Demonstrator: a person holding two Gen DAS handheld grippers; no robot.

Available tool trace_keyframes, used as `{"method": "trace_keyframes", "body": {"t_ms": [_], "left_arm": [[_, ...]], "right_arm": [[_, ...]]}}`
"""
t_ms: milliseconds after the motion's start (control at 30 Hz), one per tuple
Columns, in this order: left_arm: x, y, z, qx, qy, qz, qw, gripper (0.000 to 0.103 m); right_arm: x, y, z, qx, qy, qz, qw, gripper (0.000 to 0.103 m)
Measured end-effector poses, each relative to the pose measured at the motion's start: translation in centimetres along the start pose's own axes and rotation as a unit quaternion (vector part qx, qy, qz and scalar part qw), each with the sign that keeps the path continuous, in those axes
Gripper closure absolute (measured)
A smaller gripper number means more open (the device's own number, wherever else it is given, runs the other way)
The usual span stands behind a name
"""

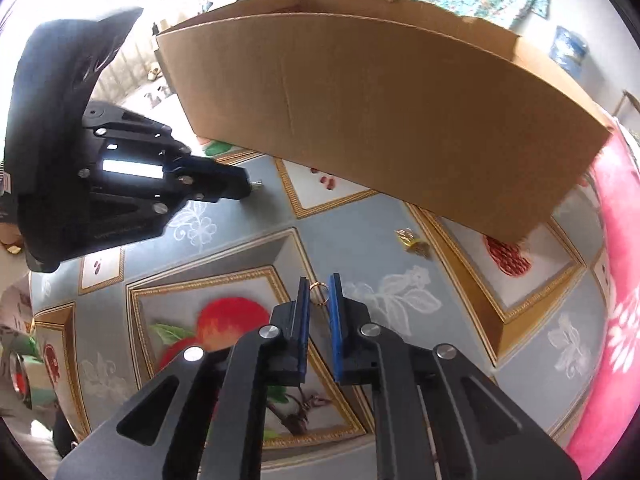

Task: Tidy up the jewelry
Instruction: 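Carry the spring and gold ring into the box and open both tools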

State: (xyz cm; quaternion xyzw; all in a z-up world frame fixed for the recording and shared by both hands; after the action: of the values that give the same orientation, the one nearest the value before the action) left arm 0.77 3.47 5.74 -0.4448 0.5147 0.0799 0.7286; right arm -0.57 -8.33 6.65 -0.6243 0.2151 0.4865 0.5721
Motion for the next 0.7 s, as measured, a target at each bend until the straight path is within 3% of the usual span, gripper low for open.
{"method": "trace_keyframes", "body": {"t_ms": [133,367,567,700], "left_arm": [[-1.6,-0.1,0.2,-0.013,0.002,-0.015,0.9998,0.099],[-7.1,-1.1,0.7,-0.052,0.031,-0.069,0.9958,0.099],[-11.0,-5.2,4.9,-0.091,0.019,-0.117,0.9888,0.099],[-7.9,-9.1,9.7,-0.113,-0.004,-0.062,0.9916,0.099]], "right_arm": [[-2.4,0.0,-1.2,0.025,-0.025,-0.016,0.999,0.094],[-8.9,-1.1,-2.0,0.036,-0.066,-0.083,0.994,0.093],[-10.3,-7.5,-3.6,0.069,-0.096,-0.102,0.988,0.093],[-6.2,-13.4,-4.8,0.109,-0.090,-0.055,0.989,0.093]]}}
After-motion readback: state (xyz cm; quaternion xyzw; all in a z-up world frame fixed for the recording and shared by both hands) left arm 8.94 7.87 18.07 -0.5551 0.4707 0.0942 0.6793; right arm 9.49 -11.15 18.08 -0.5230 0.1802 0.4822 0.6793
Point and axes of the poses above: each gripper's, at about its wrist camera, not at the fingertips, and x roughly the way its jaws point, z to its left, y to its underside, the point moved 2 cm from there along x, roughly the way its jaws point, and after that the axes turned 10 degrees about x, right-handed, at the moved point
